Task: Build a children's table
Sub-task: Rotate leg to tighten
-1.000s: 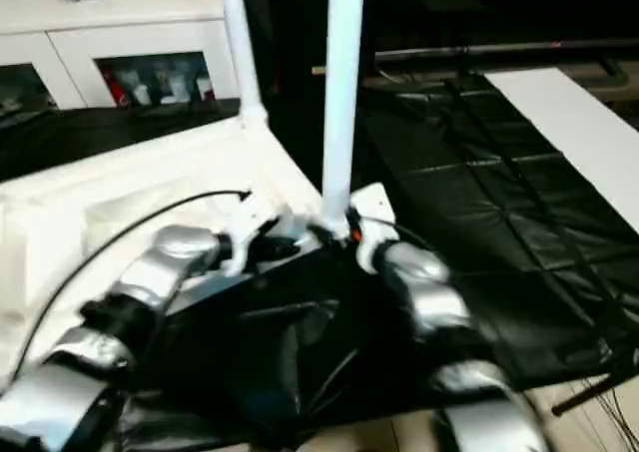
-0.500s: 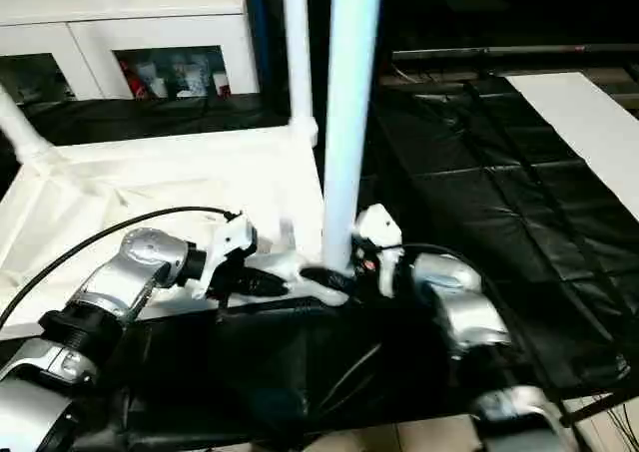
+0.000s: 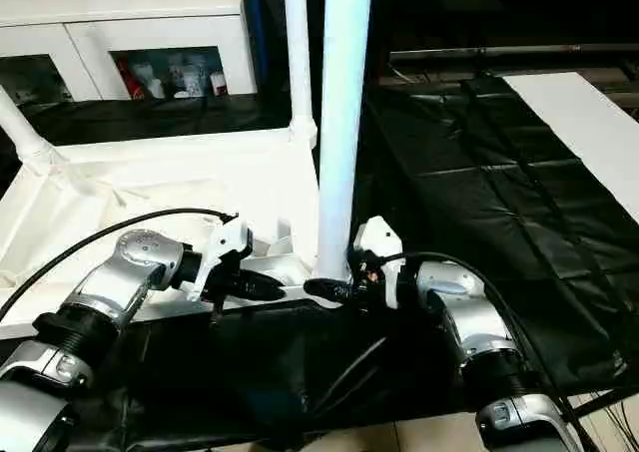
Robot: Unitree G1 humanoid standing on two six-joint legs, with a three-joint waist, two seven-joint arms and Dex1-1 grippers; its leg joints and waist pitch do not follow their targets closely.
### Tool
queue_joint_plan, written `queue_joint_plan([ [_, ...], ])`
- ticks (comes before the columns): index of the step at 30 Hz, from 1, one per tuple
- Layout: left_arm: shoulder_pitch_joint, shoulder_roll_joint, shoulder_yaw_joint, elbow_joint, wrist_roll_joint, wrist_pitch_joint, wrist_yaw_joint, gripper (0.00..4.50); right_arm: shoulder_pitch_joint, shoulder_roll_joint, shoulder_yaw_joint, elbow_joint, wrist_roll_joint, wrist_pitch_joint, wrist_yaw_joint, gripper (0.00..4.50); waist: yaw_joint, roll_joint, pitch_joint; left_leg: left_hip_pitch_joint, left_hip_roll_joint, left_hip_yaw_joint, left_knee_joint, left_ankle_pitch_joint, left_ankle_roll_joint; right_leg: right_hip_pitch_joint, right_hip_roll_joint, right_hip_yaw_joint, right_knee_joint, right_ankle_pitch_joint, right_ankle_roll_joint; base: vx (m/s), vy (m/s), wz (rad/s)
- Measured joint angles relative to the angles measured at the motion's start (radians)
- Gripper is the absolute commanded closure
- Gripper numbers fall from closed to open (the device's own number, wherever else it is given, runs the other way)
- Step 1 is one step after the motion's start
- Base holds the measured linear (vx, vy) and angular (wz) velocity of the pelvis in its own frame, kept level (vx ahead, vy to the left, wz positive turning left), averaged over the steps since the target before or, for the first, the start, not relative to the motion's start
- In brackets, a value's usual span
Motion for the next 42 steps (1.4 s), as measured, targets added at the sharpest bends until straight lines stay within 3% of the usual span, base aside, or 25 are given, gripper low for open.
queue_joint_plan([
  [5,-0.003,-0.014,0.01,0.017,0.014,-0.004,0.06,4.5,-0.013,0.051,-0.01,0.039,-0.029,-0.023,-0.121,1.8,-0.007,-0.001,0.0,0.003,0.0,0.0,0.0,0.0,-0.001,0.001,0.0,0.001,0.002,0.0,0.0,0.0,0.0,0.0],
  [11,-0.074,-0.145,0.052,0.118,0.059,0.03,0.387,4.5,-0.112,0.188,-0.09,0.205,-0.083,-0.03,-0.575,1.81,-0.03,-0.003,0.001,0.008,-0.003,0.0,0.001,-0.002,-0.007,0.005,-0.001,0.004,-0.001,0.004,-0.005,0.0,0.0,0.0],
  [15,-0.11,-0.212,0.067,0.154,0.063,0.073,0.526,4.5,-0.183,0.255,-0.123,0.285,-0.106,-0.011,-0.815,1.81,-0.032,0.002,-0.002,0.006,-0.004,0.001,0.001,-0.002,-0.006,0.005,-0.001,0.005,-0.001,0.003,-0.004,0.0,0.0,0.0],
  [18,-0.128,-0.236,0.071,0.178,0.067,0.069,0.568,4.5,-0.216,0.276,-0.14,0.327,-0.108,-0.021,-0.873,1.81,-0.031,0.004,-0.004,0.005,-0.003,0.0,-0.001,0.0,-0.002,0.004,-0.001,0.004,-0.001,0.002,-0.003,0.0,0.0,0.0],
  [20,-0.13,-0.237,0.071,0.18,0.07,0.064,0.568,4.5,-0.215,0.278,-0.142,0.337,-0.109,-0.042,-0.856,1.81,-0.03,0.004,-0.003,0.004,-0.003,0.0,-0.001,0.001,-0.001,0.003,-0.001,0.003,-0.001,0.002,-0.003,0.0,0.0,0.0],
  [23,-0.131,-0.233,0.065,0.182,0.077,0.051,0.547,4.5,-0.198,0.275,-0.18,0.326,-0.071,-0.054,-0.774,1.12,-0.028,0.005,-0.003,0.003,-0.003,0.0,-0.001,0.001,-0.001,0.003,-0.001,0.002,-0.001,0.002,-0.003,0.0,0.0,0.0],
  [26,-0.13,-0.22,0.064,0.179,0.076,0.05,0.529,4.5,-0.175,0.263,-0.19,0.298,-0.031,-0.063,-0.698,0.9,-0.028,0.007,-0.002,0.002,-0.002,0.0,-0.001,0.001,-0.001,0.002,-0.001,0.002,-0.001,0.002,-0.003,0.0,0.0,0.0],
  [32,-0.097,-0.158,0.045,0.132,0.061,0.036,0.387,4.5,-0.073,0.096,-0.107,0.134,0.001,-0.005,-0.379,0.46,-0.02,0.005,0.0,0.001,-0.001,-0.001,-0.001,0.001,0.0,0.002,0.0,0.0,-0.001,0.001,-0.001,0.0,0.0,0.0],
  [36,-0.067,-0.112,0.032,0.098,0.05,0.002,0.272,4.5,-0.028,0.002,-0.074,0.061,0.011,-0.003,-0.196,0.46,-0.008,0.002,0.001,0.001,-0.001,-0.001,-0.001,0.001,0.0,0.002,0.0,0.0,-0.001,0.001,-0.001,0.0,0.0,0.0],
  [42,-0.016,-0.047,0.001,0.007,0.016,-0.006,0.1,4.5,-0.014,-0.02,-0.051,0.02,0.022,0.002,-0.069,0.46,0.006,-0.002,0.005,0.001,0.0,-0.001,-0.002,0.001,0.0,0.0,0.0,-0.001,0.0,0.0,0.0,0.0,0.0,0.0],
])
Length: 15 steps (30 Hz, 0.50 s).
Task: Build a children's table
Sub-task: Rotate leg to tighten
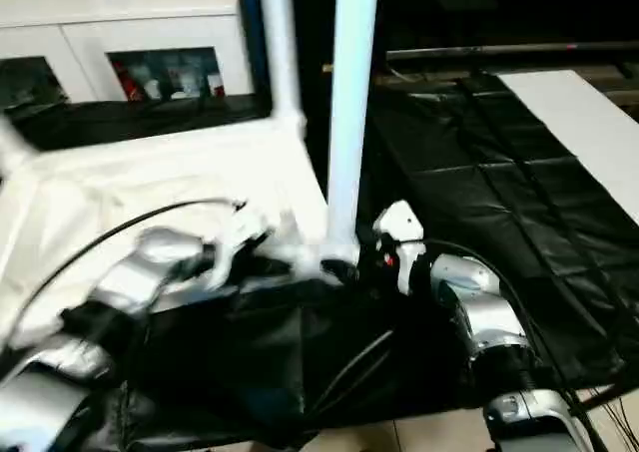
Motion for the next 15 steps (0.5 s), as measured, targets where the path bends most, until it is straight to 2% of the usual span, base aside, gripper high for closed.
queue_joint_plan([
  [4,0.006,0.006,-0.007,-0.019,0.0,0.001,-0.021,4.5,0.0,-0.001,0.015,-0.021,0.013,0.015,0.021,0.46,0.006,-0.001,0.001,0.0,-0.001,0.001,0.001,0.0,0.001,0.0,-0.001,0.0,-0.001,0.0,0.0,0.0,0.0,0.0],
  [8,0.006,0.01,-0.005,-0.018,0.0,0.0,-0.023,4.5,0.004,-0.005,0.045,-0.021,0.008,0.025,0.042,0.82,0.006,-0.002,0.001,-0.001,0.0,0.001,0.001,0.0,0.001,0.0,-0.001,0.0,0.0,0.0,0.0,0.0,0.0,0.0],
  [15,0.01,0.017,-0.005,-0.025,0.0,0.006,-0.033,4.5,0.01,-0.009,0.042,-0.023,0.008,0.033,0.052,1.35,0.006,-0.003,0.002,-0.001,0.0,0.001,0.001,0.0,0.001,0.0,-0.001,0.0,0.0,0.0,0.0,0.0,0.0,0.0],
])
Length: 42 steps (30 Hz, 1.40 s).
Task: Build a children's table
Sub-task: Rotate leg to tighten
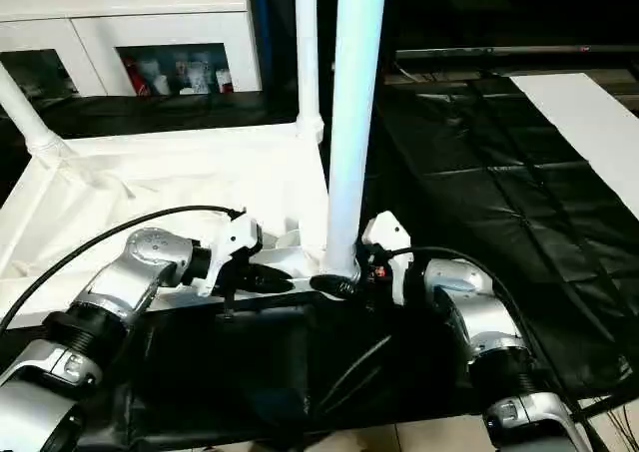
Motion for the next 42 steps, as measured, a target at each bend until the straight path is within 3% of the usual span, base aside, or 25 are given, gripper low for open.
queue_joint_plan([
  [8,-0.003,-0.01,0.011,0.013,0.0,-0.001,0.019,4.5,0.003,0.033,-0.021,0.004,0.003,0.016,-0.062,1.73,-0.005,0.001,-0.001,0.0,0.0,0.0,0.0,0.0,0.0,0.0,0.0,0.0,0.001,0.0,0.0,0.0,0.0,0.0],
  [15,-0.099,-0.132,0.043,0.157,0.047,0.022,0.326,4.5,-0.082,0.195,-0.132,0.153,-0.033,0.0,-0.513,1.81,-0.025,0.002,-0.001,0.005,-0.001,0.0,0.004,-0.001,-0.003,0.004,0.0,0.003,0.001,0.002,-0.003,0.0,0.0,0.0],
  [19,-0.137,-0.202,0.059,0.21,0.057,0.051,0.48,4.5,-0.147,0.273,-0.154,0.235,-0.072,-0.021,-0.77,1.81,-0.035,0.006,-0.003,0.005,-0.002,0.0,0.003,-0.001,-0.003,0.004,0.0,0.003,0.001,0.002,-0.002,0.0,0.0,0.0],
  [23,-0.152,-0.237,0.065,0.24,0.062,0.048,0.544,4.5,-0.179,0.318,-0.16,0.285,-0.108,-0.046,-0.877,1.81,-0.039,0.011,-0.007,0.004,-0.002,0.0,0.003,-0.001,-0.003,0.005,0.0,0.003,0.0,0.002,-0.002,0.0,0.0,0.0],
  [25,-0.151,-0.24,0.062,0.241,0.067,0.037,0.541,4.5,-0.172,0.317,-0.164,0.291,-0.113,-0.082,-0.856,1.81,-0.039,0.012,-0.006,0.003,-0.002,0.0,0.003,-0.001,-0.003,0.004,0.0,0.002,0.0,0.002,-0.002,0.0,0.0,0.0],
  [26,-0.151,-0.239,0.06,0.239,0.07,0.032,0.533,4.5,-0.166,0.316,-0.175,0.29,-0.107,-0.095,-0.835,1.25,-0.039,0.012,-0.006,0.002,-0.002,0.0,0.003,0.0,-0.001,0.004,0.0,0.002,0.0,0.002,-0.002,0.0,0.0,0.0],
  [29,-0.146,-0.229,0.058,0.235,0.074,0.018,0.511,4.5,-0.15,0.308,-0.184,0.276,-0.092,-0.107,-0.767,1.11,-0.039,0.013,-0.007,0.001,-0.001,-0.001,0.002,0.0,0.001,0.003,0.0,0.001,-0.001,0.002,-0.002,0.0,0.0,0.0],
  [32,-0.138,-0.212,0.054,0.226,0.074,0.013,0.483,4.5,-0.125,0.278,-0.18,0.244,-0.06,-0.103,-0.67,0.69,-0.043,0.016,-0.006,0.001,-0.001,-0.001,0.002,0.0,0.001,0.003,0.0,0.001,0.0,0.002,-0.002,0.0,0.0,0.0],
  [39,-0.093,-0.14,0.023,0.164,0.058,-0.027,0.292,4.5,-0.011,0.068,-0.091,0.07,-0.038,-0.076,-0.316,0.62,-0.035,0.018,-0.005,-0.001,0.0,-0.002,0.003,0.0,0.001,0.003,0.001,0.0,0.0,0.001,-0.001,0.0,0.0,0.0],
  [42,-0.083,-0.11,0.01,0.145,0.048,-0.038,0.202,4.5,0.025,0.026,-0.081,0.011,-0.026,-0.065,-0.214,0.62,-0.028,0.016,-0.004,-0.001,0.0,-0.002,0.003,0.0,0.001,0.003,0.0,0.0,0.0,0.001,-0.001,0.0,0.0,0.0],
])
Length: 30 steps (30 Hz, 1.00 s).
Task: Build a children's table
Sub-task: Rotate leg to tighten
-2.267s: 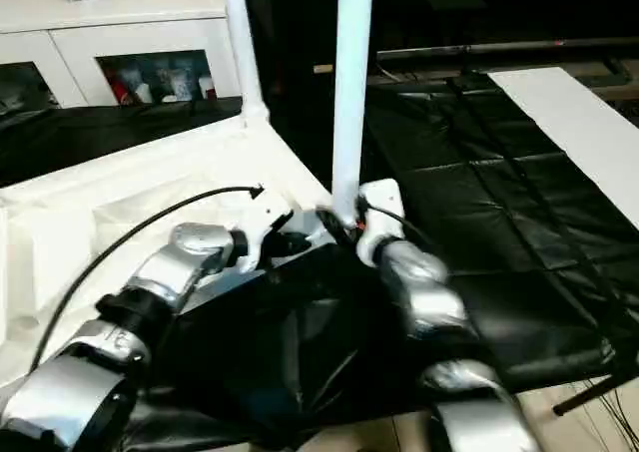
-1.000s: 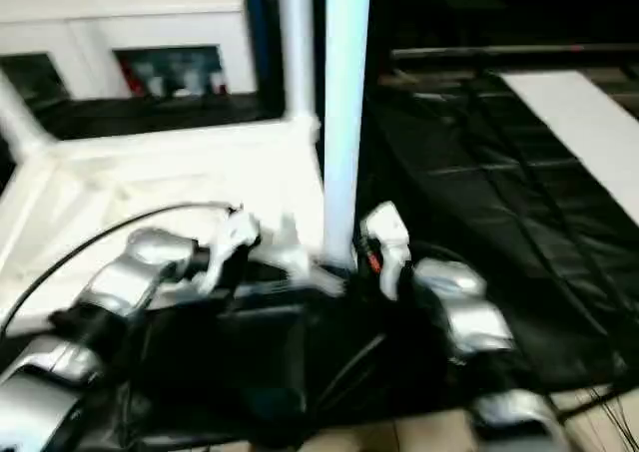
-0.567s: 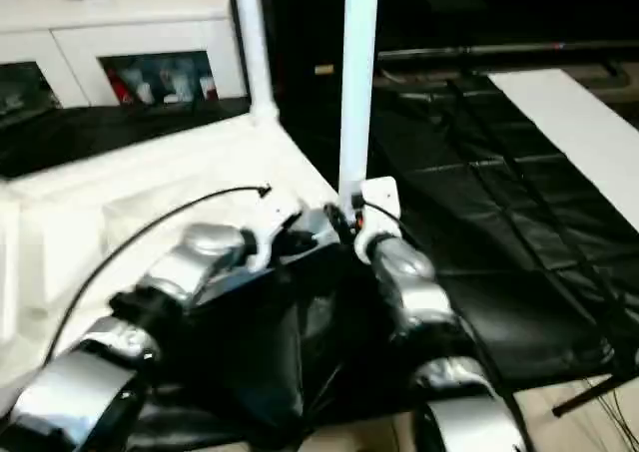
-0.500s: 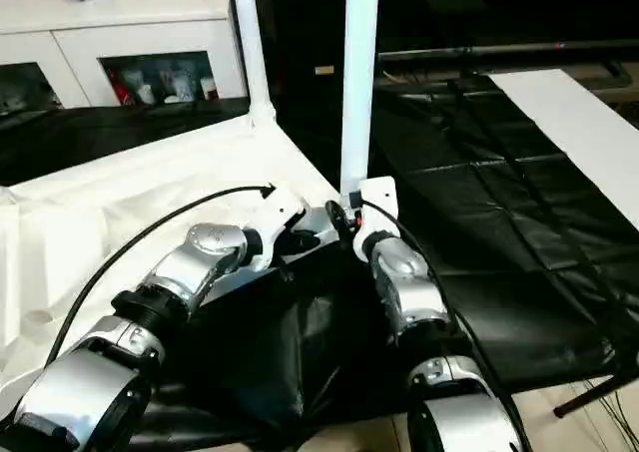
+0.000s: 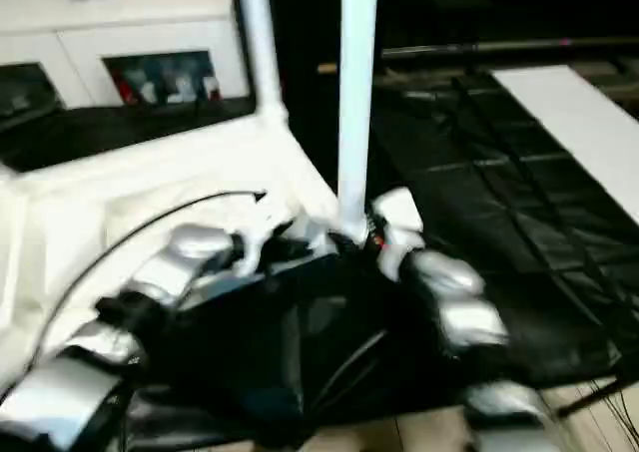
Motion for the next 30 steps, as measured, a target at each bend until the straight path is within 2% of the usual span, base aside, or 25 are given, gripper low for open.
queue_joint_plan([
  [7,0.046,0.045,-0.032,-0.096,-0.028,0.023,-0.149,4.5,0.008,-0.045,0.022,-0.05,0.034,0.031,0.146,0.62,0.021,-0.002,0.001,0.0,0.0,0.001,0.0,-0.001,0.001,-0.002,0.0,0.0,0.0,-0.001,0.001,0.0,0.0,0.0],
  [9,0.051,0.05,-0.032,-0.105,-0.028,0.025,-0.152,4.5,0.008,-0.045,0.036,-0.05,0.038,0.035,0.161,0.92,0.021,-0.002,0.002,-0.001,0.0,0.001,0.0,-0.001,0.001,-0.002,0.0,0.0,0.0,-0.001,0.001,0.0,0.0,0.0],
  [11,0.057,0.055,-0.03,-0.113,-0.029,0.025,-0.158,4.5,0.008,-0.045,0.049,-0.05,0.038,0.043,0.173,0.92,0.018,-0.002,0.001,-0.002,0.0,0.001,0.0,-0.001,0.001,-0.002,0.0,0.0,0.0,-0.001,0.001,0.0,0.0,0.0],
  [12,0.06,0.058,-0.029,-0.115,-0.03,0.025,-0.167,4.5,0.008,-0.045,0.05,-0.05,0.037,0.049,0.176,1.18,0.017,-0.002,0.001,-0.001,0.0,0.001,0.0,-0.001,0.001,-0.002,0.0,0.0,0.0,-0.001,0.001,0.0,0.0,0.0],
  [20,0.069,0.067,-0.028,-0.134,-0.033,0.039,-0.182,4.5,0.008,-0.042,0.049,-0.05,0.032,0.061,0.181,1.65,0.017,-0.002,0.001,-0.001,0.0,0.001,0.0,-0.001,0.001,-0.002,0.0,0.0,0.0,-0.001,0.001,0.0,0.0,0.0],
  [21,0.069,0.068,-0.028,-0.134,-0.034,0.04,-0.182,4.5,0.008,-0.041,0.049,-0.05,0.033,0.063,0.178,1.83,0.016,-0.002,0.001,-0.001,0.0,0.001,0.0,-0.001,0.001,-0.002,0.0,0.0,0.0,-0.001,0.001,0.0,0.0,0.0],
  [25,0.069,0.069,-0.027,-0.134,-0.036,0.044,-0.18,4.5,0.008,-0.033,0.046,-0.049,0.038,0.072,0.164,1.88,0.016,-0.002,0.001,-0.001,0.0,0.001,0.0,-0.001,0.001,-0.002,0.0,0.0,0.0,-0.001,0.001,0.0,0.0,0.0],
  [30,0.003,-0.022,0.016,-0.021,-0.001,0.076,0.086,4.5,-0.071,0.103,-0.028,0.083,-0.013,0.066,-0.199,1.9,0.002,-0.004,0.001,0.006,-0.001,0.001,0.003,-0.002,-0.003,0.001,0.0,0.002,0.001,0.002,-0.001,0.0,0.0,0.0],
])
